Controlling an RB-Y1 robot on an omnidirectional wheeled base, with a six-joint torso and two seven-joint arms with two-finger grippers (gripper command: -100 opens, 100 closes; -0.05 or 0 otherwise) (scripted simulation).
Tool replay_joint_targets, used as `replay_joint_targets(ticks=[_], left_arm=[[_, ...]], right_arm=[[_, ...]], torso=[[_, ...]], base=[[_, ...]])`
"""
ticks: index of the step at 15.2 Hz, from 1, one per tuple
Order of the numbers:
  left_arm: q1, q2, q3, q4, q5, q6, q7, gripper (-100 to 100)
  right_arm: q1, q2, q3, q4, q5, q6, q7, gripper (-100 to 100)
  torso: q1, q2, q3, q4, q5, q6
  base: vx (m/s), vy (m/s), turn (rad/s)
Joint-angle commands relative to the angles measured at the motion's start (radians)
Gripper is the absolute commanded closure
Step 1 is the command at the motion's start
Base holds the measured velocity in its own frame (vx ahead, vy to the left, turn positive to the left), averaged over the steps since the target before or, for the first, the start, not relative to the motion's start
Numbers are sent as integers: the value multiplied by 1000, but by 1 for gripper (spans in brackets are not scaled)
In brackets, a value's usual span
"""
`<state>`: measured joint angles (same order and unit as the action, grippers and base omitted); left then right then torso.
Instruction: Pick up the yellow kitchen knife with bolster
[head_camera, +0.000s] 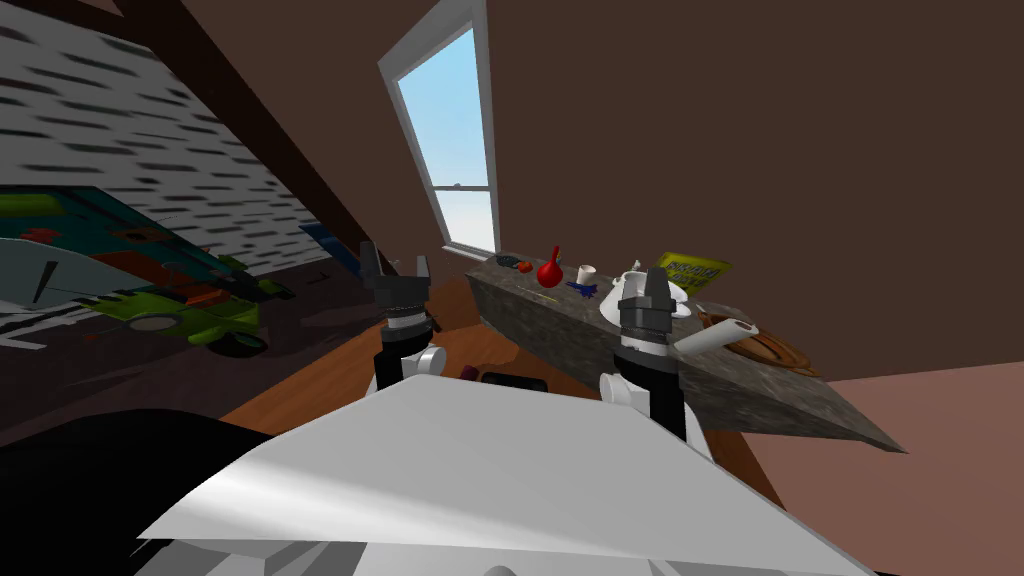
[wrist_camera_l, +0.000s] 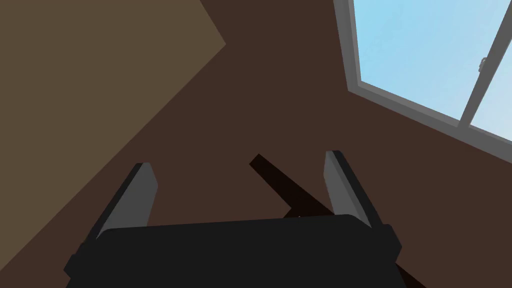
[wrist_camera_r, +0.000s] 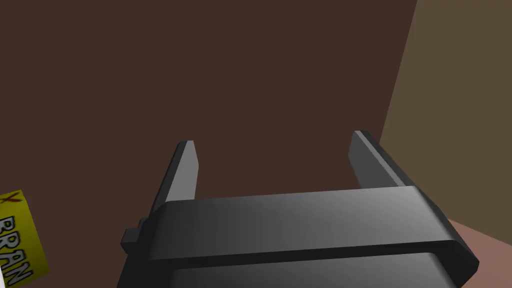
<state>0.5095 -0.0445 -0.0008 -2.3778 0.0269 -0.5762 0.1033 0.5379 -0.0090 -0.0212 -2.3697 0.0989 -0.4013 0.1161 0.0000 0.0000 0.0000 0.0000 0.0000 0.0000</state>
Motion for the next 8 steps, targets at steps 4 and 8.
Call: replay_joint_targets(ticks=[4,8], left_arm=[[0,0,0,0,0,0,0,0],[0,0,0,0,0,0,0,0]], right_arm=[[5,-90,1,32,17,3,13,-100],[14,-178,4,88,46,9,36,-100]], torso=[[2,0,0,0,0,0],[6,-2,-1,0,1,0]], base=[[7,36,28],[28,85,50]])
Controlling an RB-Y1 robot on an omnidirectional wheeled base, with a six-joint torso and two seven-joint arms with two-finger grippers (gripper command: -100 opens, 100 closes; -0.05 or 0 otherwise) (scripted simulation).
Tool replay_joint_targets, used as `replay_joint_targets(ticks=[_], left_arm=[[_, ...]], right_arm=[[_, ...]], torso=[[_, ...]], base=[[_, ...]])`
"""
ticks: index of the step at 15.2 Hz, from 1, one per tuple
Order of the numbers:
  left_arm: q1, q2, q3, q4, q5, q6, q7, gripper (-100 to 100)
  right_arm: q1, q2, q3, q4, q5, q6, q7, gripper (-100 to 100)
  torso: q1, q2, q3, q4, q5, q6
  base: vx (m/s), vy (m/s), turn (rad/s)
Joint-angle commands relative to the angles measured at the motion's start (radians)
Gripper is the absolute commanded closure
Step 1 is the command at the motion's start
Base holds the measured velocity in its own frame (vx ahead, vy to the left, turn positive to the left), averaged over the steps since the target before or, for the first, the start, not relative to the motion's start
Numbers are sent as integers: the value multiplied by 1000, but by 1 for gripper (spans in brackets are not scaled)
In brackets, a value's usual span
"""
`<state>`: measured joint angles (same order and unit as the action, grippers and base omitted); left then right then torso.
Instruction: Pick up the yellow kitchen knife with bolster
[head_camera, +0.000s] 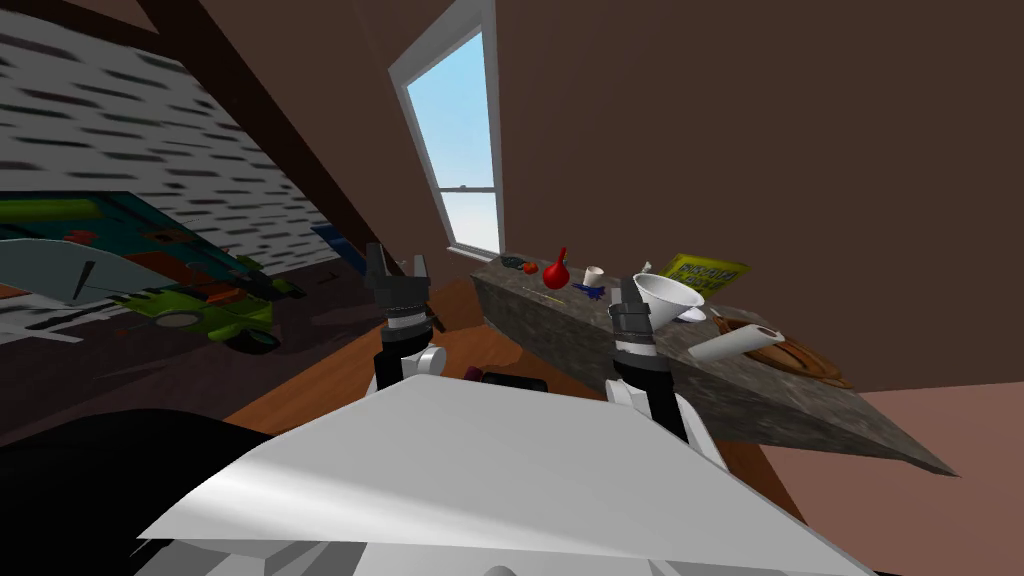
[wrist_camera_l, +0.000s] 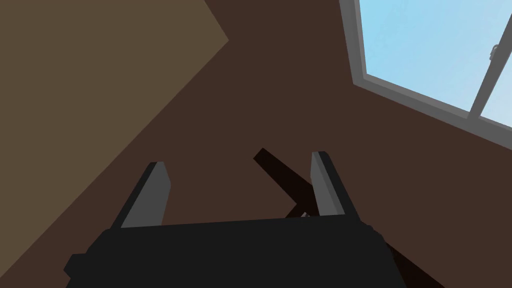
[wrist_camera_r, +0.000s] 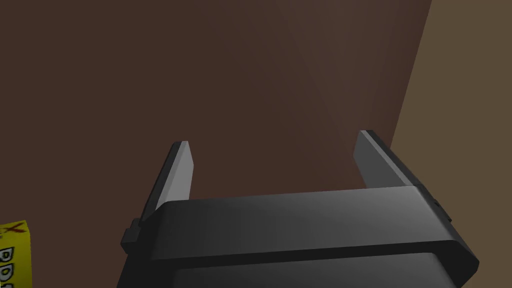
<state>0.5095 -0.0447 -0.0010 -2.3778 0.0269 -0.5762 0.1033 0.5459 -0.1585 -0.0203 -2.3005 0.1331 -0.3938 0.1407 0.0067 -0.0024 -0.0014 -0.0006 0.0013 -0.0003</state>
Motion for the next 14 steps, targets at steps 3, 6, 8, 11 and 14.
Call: replay_joint_targets(ticks=[3,6,8,11,14], left_arm=[[0,0,0,0,0,0,0,0],[0,0,0,0,0,0,0,0],[0,0,0,0,0,0,0,0],[0,0,0,0,0,0,0,0],[0,0,0,0,0,0,0,0]], right_arm=[[10,-72,4,43,25,4,21,-100],[19,-140,7,98,53,9,43,-100],[24,-177,8,128,69,12,55,-100],[29,-223,10,160,86,16,68,-100],[40,-297,13,223,122,23,96,-100]], torso=[[0,0,0,0,0,0],[-1,1,0,0,0,0],[-2,0,0,0,0,0],[2,-1,0,0,0,0],[1,-1,-1,0,0,0]], base=[[35,91,45],[23,70,34],[33,90,65],[45,117,60],[53,110,62]])
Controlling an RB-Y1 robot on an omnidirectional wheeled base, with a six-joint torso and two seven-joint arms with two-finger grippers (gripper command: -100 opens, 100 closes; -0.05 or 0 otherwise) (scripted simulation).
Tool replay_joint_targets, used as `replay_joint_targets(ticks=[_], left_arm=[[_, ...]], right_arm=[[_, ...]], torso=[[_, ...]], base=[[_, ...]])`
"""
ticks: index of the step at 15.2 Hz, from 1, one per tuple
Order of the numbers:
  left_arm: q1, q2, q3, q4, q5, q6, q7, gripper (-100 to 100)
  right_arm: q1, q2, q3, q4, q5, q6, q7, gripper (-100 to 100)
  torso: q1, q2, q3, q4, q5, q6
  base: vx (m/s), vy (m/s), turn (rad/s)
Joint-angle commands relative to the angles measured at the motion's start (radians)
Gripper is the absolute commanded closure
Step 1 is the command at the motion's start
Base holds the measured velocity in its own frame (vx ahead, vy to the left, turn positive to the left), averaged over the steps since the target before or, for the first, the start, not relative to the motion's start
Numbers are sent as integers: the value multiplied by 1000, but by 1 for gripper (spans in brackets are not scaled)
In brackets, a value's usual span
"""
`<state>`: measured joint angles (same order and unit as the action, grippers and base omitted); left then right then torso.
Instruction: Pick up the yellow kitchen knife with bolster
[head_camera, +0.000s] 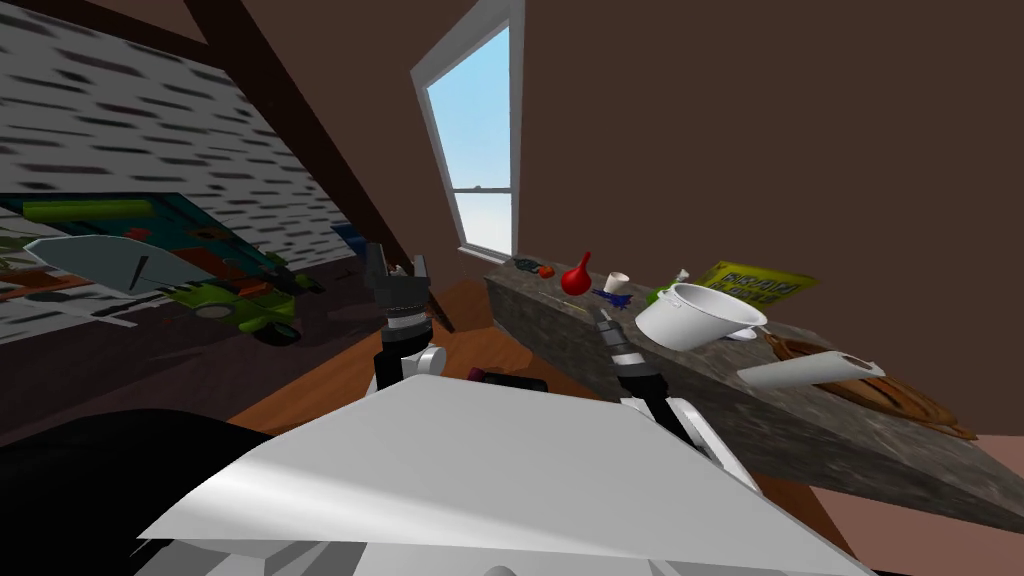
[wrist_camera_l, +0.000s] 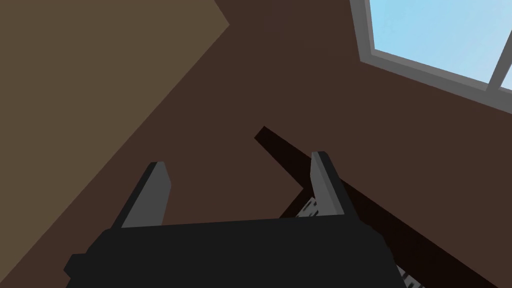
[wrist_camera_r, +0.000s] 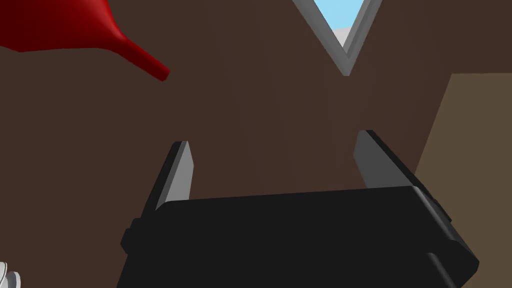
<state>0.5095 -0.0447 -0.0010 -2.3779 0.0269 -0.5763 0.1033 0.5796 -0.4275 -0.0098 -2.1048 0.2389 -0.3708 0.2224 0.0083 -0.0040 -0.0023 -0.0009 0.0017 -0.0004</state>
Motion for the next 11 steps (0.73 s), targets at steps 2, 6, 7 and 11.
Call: replay_joint_targets(ticks=[2,6,7,11], left_arm=[[0,0,0,0,0,0,0,0],[0,0,0,0,0,0,0,0],[0,0,0,0,0,0,0,0],[0,0,0,0,0,0,0,0]], right_arm=[[12,-67,4,70,35,3,29,-100],[18,-118,5,108,54,7,45,-100],[24,-154,7,147,75,11,61,-100],[36,-235,11,216,116,19,93,-100]], torso=[[1,0,0,0,0,0],[1,1,0,0,0,0],[0,1,1,0,0,0],[1,0,0,0,0,0]], base=[[50,141,86],[44,119,54],[36,101,86],[63,124,93]])
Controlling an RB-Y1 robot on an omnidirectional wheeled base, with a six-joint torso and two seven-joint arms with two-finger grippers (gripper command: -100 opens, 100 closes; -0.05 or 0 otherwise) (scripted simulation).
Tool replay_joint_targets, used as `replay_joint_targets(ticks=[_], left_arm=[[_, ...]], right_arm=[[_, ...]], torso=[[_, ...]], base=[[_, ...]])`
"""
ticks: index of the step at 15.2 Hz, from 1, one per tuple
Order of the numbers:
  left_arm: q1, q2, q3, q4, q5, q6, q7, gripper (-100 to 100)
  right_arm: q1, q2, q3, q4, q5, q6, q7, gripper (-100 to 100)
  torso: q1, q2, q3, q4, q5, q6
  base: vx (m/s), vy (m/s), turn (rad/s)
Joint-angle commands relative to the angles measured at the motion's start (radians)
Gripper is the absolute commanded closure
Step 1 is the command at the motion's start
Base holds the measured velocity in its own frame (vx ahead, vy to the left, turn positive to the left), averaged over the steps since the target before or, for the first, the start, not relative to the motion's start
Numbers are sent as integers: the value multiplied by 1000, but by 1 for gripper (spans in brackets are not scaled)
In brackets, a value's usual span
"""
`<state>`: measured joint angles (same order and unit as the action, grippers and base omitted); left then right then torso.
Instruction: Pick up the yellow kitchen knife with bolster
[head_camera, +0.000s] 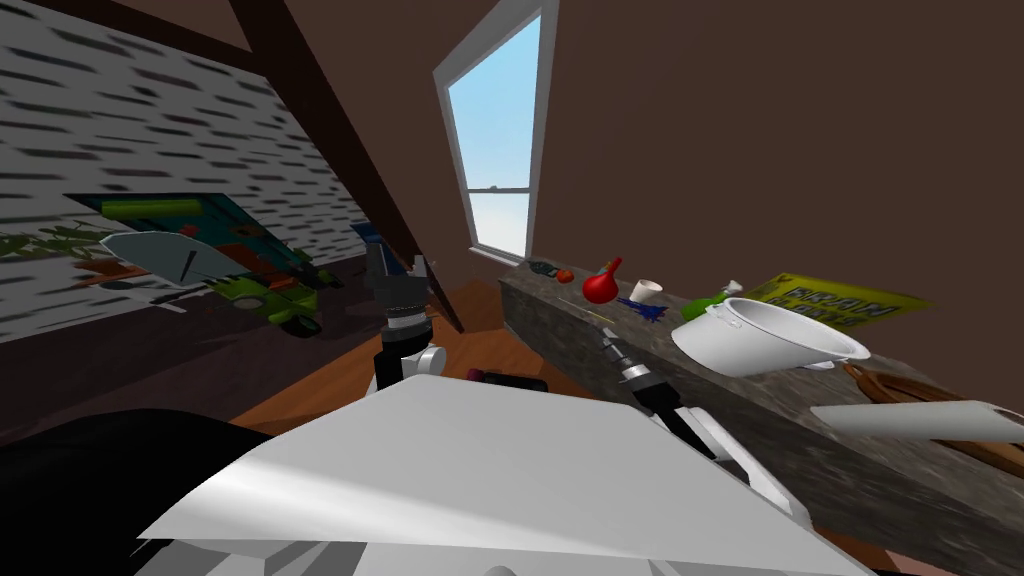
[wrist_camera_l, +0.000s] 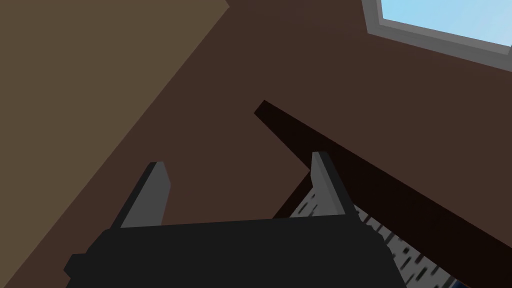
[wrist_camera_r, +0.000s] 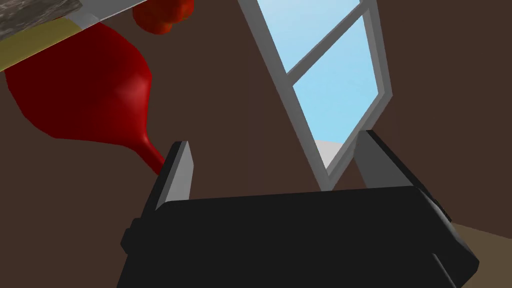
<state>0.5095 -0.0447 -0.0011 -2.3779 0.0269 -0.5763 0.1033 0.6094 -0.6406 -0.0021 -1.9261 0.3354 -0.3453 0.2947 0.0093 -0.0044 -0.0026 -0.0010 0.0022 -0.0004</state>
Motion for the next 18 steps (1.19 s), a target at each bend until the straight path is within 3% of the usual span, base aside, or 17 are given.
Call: replay_joint_targets(ticks=[1,2,4,5,6,11,13,14,15,18], left_arm=[[0,0,0,0,0,0,0,0],[0,0,0,0,0,0,0,0],[0,0,0,0,0,0,0,0],[0,0,0,0,0,0,0,0],[0,0,0,0,0,0,0,0],[0,0,0,0,0,0,0,0],[0,0,0,0,0,0,0,0],[0,0,0,0,0,0,0,0],[0,0,0,0,0,0,0,0],[0,0,0,0,0,0,0,0]], right_arm=[[6,-31,3,48,20,-6,21,-100],[13,-70,5,72,41,-2,37,-100],[13,-73,5,89,41,-2,37,-100],[19,-114,7,125,62,2,54,-100],[19,-114,7,131,62,2,54,-100],[38,-223,12,245,126,15,104,-100],[38,-237,12,255,126,15,104,-100],[44,-276,14,283,147,20,121,-100],[44,-276,14,296,147,20,121,-100],[56,-353,17,368,188,28,153,-100]], torso=[[0,0,0,0,0,0],[0,0,0,0,0,0],[1,0,0,0,0,0],[-1,1,0,0,0,0],[-2,1,0,0,0,0],[2,0,0,0,0,0],[2,-1,0,0,1,0],[0,0,0,0,0,0],[-1,0,0,0,0,0],[-1,1,0,0,0,0]], base=[[56,116,66],[68,138,93],[60,118,45],[55,82,60],[57,95,78],[64,146,92],[70,112,42],[70,95,72],[65,98,74],[66,111,77]])
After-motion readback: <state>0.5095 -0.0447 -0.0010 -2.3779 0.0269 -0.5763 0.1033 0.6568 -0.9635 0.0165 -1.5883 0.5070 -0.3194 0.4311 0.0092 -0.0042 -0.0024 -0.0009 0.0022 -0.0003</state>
